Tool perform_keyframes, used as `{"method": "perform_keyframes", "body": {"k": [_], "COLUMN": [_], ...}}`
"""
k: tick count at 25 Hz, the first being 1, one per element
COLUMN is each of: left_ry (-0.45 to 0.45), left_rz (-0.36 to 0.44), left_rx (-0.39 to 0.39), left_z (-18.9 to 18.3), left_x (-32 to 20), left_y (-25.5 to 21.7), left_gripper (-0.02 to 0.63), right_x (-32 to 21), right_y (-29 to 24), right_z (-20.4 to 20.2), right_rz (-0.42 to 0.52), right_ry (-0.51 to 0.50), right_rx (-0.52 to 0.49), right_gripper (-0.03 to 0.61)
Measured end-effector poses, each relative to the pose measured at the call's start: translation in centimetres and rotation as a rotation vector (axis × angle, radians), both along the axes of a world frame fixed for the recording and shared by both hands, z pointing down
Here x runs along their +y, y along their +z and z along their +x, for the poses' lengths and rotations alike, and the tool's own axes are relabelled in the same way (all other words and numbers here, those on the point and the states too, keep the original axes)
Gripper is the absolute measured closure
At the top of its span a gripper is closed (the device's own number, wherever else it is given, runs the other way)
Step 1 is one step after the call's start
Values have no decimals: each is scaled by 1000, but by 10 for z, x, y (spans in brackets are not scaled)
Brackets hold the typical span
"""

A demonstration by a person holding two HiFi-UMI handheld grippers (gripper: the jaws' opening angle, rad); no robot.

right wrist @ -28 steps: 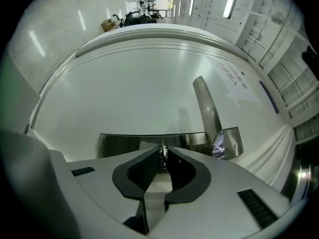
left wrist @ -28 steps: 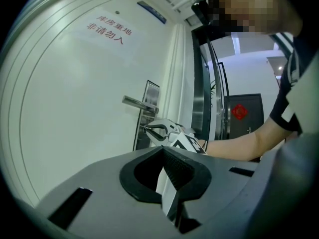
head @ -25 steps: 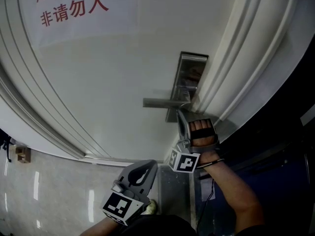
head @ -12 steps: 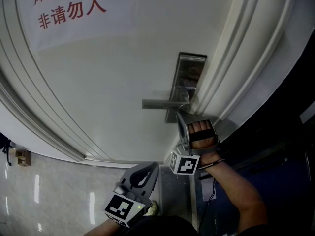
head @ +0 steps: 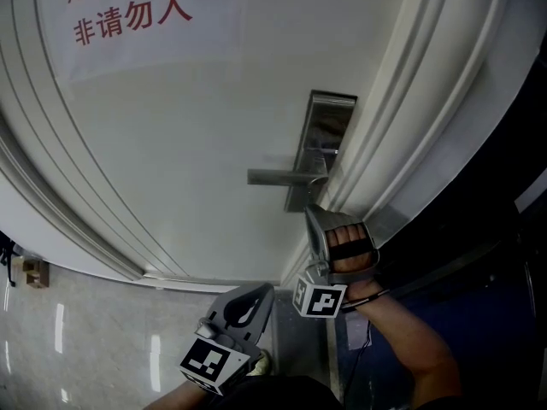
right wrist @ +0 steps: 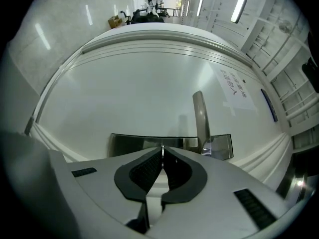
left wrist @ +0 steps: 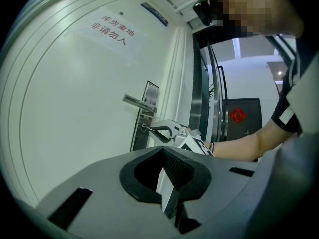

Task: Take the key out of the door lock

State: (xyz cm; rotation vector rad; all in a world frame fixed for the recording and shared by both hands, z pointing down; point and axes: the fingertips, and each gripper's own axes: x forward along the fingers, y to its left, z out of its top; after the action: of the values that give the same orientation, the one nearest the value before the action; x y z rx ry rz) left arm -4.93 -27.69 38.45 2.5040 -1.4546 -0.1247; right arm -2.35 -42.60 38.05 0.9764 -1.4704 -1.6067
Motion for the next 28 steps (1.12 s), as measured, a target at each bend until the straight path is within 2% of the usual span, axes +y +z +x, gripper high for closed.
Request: {"method": "perform_keyframes", "body": {"k": [9, 18, 28], "left_ry": [13, 28, 35], "left_rz": [33, 75, 93], "left_rx": [-27, -47, -66], "left_z": [7, 17, 18], "left_x": [24, 57, 92], "left_y": [-14, -29, -37], "left_gripper": [609, 609, 609], "right_x": [55, 110, 144], "right_y": [-17, -24, -22], "right_z": [8, 21, 17], "right_rz": [-71, -124, -159], "right_ry": [-11, -14, -27], "right_rx": [-81, -115, -107], "right_gripper": [557, 558, 558]}}
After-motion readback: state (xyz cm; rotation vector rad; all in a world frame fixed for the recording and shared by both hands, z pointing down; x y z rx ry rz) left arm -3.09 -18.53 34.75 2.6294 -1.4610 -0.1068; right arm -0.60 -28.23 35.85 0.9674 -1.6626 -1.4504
